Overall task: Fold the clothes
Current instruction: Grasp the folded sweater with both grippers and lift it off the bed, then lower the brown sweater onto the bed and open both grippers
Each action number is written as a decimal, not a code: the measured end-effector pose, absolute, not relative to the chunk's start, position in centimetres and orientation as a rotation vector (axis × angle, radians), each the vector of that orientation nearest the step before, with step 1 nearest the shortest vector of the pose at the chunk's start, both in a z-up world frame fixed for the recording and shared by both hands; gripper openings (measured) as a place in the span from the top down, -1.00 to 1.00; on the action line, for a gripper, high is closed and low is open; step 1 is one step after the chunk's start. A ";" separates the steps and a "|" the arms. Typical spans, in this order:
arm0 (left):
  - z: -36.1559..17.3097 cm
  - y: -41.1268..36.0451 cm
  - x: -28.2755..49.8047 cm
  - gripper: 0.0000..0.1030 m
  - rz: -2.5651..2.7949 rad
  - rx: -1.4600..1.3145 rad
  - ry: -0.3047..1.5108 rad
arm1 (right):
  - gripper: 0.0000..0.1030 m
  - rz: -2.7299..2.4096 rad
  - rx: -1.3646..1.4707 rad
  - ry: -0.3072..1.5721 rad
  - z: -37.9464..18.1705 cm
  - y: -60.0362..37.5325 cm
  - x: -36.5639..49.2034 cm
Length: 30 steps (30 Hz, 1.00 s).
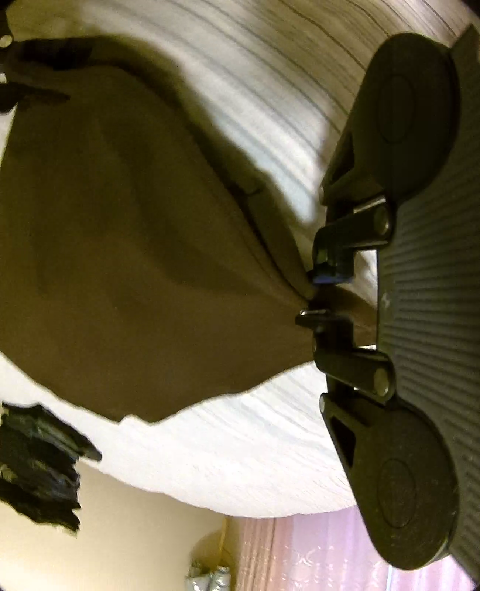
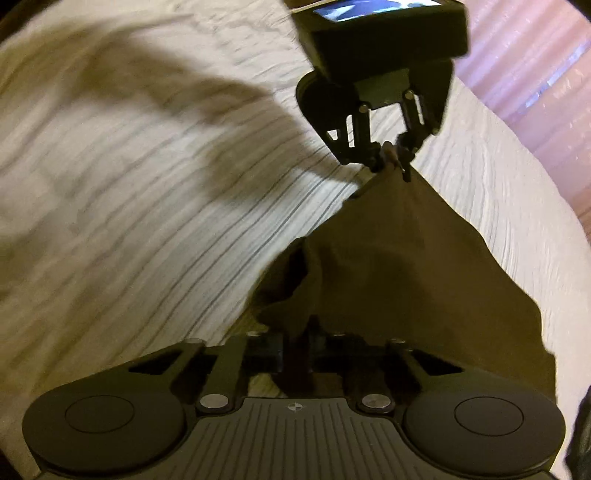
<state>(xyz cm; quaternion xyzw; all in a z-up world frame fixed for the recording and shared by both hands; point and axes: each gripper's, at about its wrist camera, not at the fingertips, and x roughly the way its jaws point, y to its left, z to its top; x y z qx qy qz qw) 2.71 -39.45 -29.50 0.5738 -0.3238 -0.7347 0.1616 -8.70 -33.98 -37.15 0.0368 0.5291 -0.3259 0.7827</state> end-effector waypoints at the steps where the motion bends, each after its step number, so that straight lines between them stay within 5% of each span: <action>1: -28.8 -39.5 2.5 0.78 -2.097 1.624 -0.929 | 0.90 -0.722 0.101 1.110 -36.1 -34.1 -9.3; 17: -15.3 -49.0 -16.3 0.84 -2.108 1.385 -0.958 | 0.95 -1.220 0.568 0.548 -21.6 -39.2 -34.1; 30: -27.2 -58.0 -36.0 0.83 -2.274 1.666 -0.945 | 0.95 -1.353 1.101 0.377 -32.6 -42.6 -53.7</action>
